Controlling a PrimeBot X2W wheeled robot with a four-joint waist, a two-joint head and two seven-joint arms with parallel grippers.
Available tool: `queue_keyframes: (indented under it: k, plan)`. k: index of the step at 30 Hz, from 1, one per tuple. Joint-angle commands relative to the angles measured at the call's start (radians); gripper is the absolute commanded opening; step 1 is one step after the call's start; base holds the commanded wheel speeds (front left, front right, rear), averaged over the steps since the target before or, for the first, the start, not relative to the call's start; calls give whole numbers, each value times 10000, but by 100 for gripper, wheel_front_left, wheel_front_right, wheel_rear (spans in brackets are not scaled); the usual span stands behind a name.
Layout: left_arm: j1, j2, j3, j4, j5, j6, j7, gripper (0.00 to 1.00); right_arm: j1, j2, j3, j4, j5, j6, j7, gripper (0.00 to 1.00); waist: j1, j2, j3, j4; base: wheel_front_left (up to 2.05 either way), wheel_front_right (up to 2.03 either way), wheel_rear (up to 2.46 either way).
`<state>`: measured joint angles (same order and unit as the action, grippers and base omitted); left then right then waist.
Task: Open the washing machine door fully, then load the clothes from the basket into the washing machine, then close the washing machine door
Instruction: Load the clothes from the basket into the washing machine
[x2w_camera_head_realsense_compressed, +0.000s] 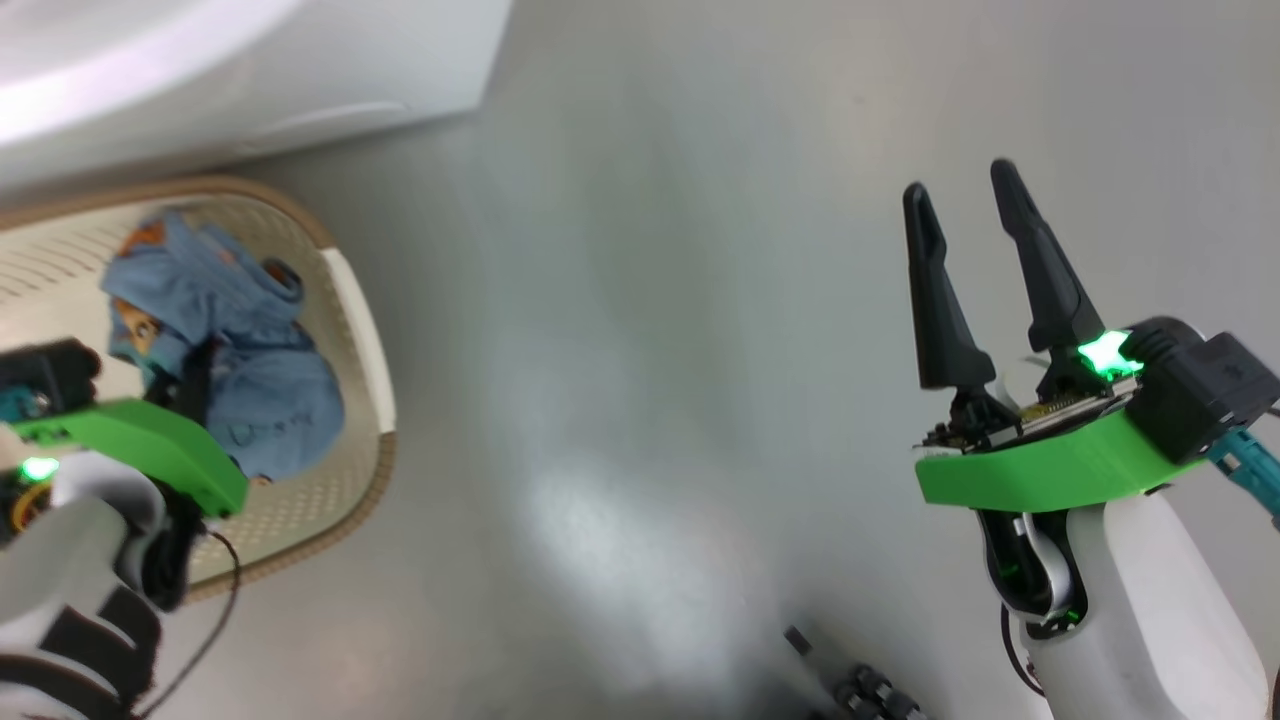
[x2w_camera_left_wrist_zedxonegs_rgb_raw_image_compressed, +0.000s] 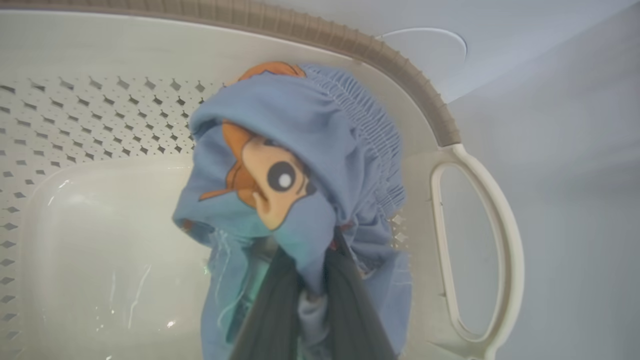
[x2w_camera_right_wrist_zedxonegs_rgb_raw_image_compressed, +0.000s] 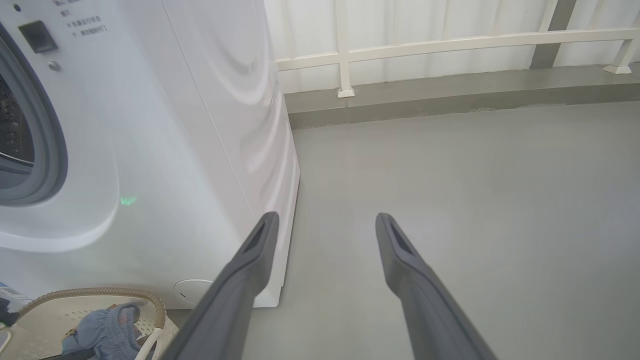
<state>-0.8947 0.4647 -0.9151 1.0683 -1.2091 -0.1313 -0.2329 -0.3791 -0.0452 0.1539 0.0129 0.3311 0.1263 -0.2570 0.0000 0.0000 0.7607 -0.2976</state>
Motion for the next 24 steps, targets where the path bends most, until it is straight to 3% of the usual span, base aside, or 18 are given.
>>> queue_keyframes:
  k: [1, 6, 14, 24]
  plan:
    - [401, 175, 289, -157, -88, 6, -217, 0, 462, -51, 79, -82, -251, 44, -48, 100, 0, 0, -923, 614, 0, 0, 0]
    - [857, 31, 900, -520, 404, 6, -283, 0, 759, -142, -116, 107, -418, 44, -48, 100, 0, 0, -1773, 1011, 0, 0, 0]
    - [2447, -549, 3637, -1571, 2761, 6, -287, 0, 1428, -538, -338, 362, -399, 44, -48, 100, 0, 0, -3283, 1638, 0, 0, 0]
    - [4232, -1310, 6257, -3160, 5383, 6, -288, 0, 2175, -838, -452, 558, -322, 44, -48, 100, 0, 0, -4624, 2050, 0, 0, 0]
